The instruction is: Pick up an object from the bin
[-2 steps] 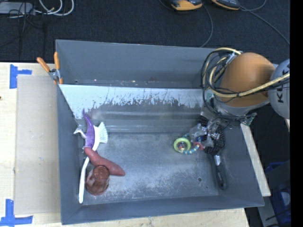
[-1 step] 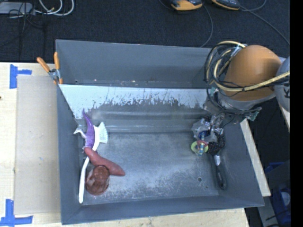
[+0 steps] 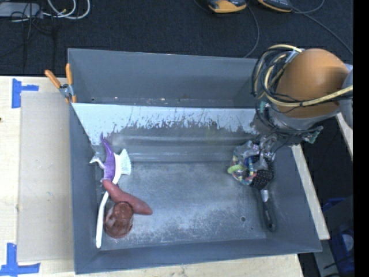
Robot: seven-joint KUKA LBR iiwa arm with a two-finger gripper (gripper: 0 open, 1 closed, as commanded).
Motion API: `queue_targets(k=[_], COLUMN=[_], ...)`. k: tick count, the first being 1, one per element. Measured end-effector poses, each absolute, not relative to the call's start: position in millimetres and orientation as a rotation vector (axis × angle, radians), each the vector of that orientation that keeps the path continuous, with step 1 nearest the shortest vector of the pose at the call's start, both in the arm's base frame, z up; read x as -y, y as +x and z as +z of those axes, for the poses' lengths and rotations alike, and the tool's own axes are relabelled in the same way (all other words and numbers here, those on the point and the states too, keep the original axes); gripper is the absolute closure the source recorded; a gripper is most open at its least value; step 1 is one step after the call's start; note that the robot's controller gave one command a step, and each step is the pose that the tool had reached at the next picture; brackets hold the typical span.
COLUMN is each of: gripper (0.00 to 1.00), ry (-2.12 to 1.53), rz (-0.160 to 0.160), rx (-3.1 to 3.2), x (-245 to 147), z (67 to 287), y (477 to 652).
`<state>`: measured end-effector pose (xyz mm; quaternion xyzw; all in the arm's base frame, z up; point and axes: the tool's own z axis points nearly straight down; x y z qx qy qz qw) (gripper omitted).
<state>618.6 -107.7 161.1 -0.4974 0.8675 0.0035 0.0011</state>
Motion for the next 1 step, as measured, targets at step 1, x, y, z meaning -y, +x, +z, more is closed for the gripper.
queue_targets(k=[1], gripper=[1.00], ry=[-1.558], rz=[0.009], rx=[-2.722], x=[107.2], z=[173.1], y=[619.5])
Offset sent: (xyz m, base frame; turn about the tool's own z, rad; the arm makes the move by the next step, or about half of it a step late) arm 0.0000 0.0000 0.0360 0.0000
